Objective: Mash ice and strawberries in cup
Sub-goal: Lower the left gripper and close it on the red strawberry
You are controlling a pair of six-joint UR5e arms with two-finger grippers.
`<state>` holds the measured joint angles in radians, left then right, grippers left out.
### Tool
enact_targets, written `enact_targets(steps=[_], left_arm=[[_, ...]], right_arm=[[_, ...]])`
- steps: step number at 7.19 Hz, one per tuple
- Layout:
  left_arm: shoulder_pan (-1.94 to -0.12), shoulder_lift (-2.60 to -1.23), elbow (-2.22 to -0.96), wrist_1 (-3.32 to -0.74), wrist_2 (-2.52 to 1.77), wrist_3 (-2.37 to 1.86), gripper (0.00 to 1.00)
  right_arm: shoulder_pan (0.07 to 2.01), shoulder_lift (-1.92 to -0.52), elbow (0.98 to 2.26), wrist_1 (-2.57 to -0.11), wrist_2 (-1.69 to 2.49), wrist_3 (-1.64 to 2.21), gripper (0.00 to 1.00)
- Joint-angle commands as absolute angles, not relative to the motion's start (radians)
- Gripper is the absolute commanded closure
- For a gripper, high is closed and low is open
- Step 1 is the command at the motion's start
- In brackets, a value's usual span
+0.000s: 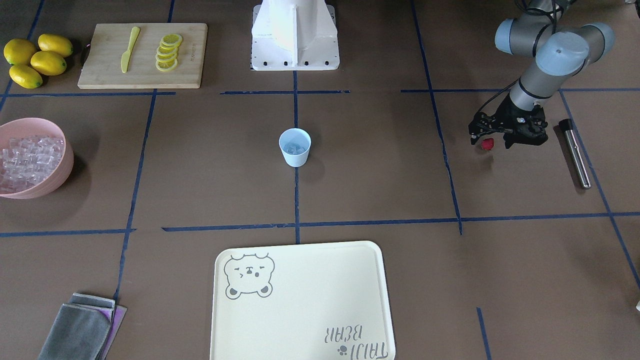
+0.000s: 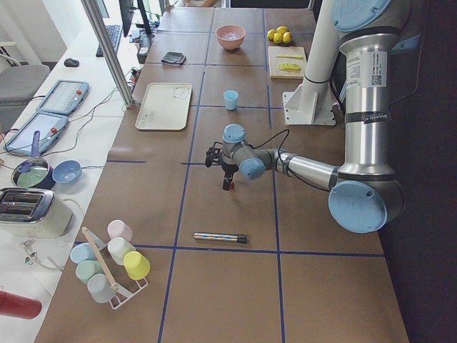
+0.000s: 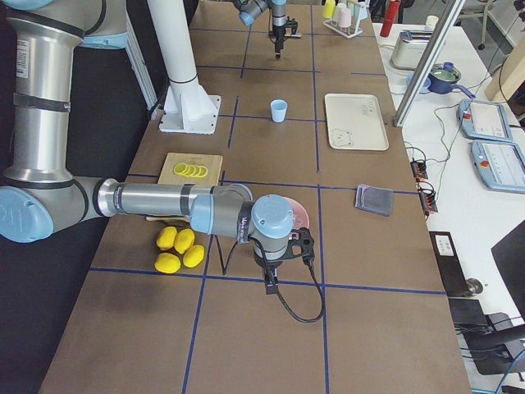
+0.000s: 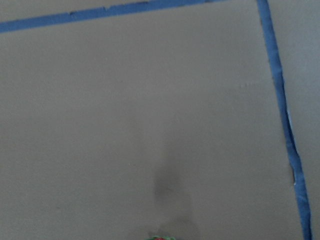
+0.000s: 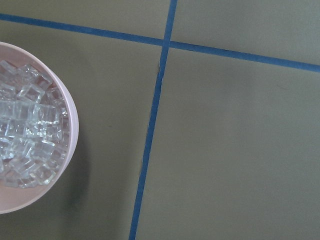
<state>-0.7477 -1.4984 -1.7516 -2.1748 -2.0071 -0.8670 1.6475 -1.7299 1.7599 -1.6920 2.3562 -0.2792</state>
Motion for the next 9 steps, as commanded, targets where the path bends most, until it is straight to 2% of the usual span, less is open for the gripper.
enact_targets(steps=[1,2,3,4,5,6,9], left_arm=[[-0.738,-1.496,-1.691,-2.255,-2.005,-0.874,0.01],[-0.739,-1.496,-1.693,-2.256,-2.011,-0.876,0.21],[-0.738,-1.496,-1.694,-2.252,-2.013,-0.873,0.62],[-0.738,-1.494,-1.706,-2.250,-2.013,-0.873,0.79],[-0.739,-1.480,-1.721,-2.250,-2.014,-0.873,0.88],[-0.739,-1.451,-1.761,-2.244,-2.014,-0.873,0.92],[-0.742,-1.442,-1.821,-2.241,-2.010,-0.873,0.98]], right_arm=[[1.647,-1.730,1.761,-1.692,2.356,-0.279,0.01],[1.647,-1.732,1.761,-1.692,2.356,-0.279,0.01],[1.647,-1.732,1.761,-1.692,2.356,-0.279,0.01],[1.647,-1.732,1.761,-1.692,2.356,-0.279,0.01],[1.647,-1.732,1.763,-1.692,2.358,-0.279,0.01],[1.647,-1.732,1.761,-1.692,2.358,-0.278,0.01],[1.647,-1.732,1.761,-1.692,2.358,-0.276,0.01]])
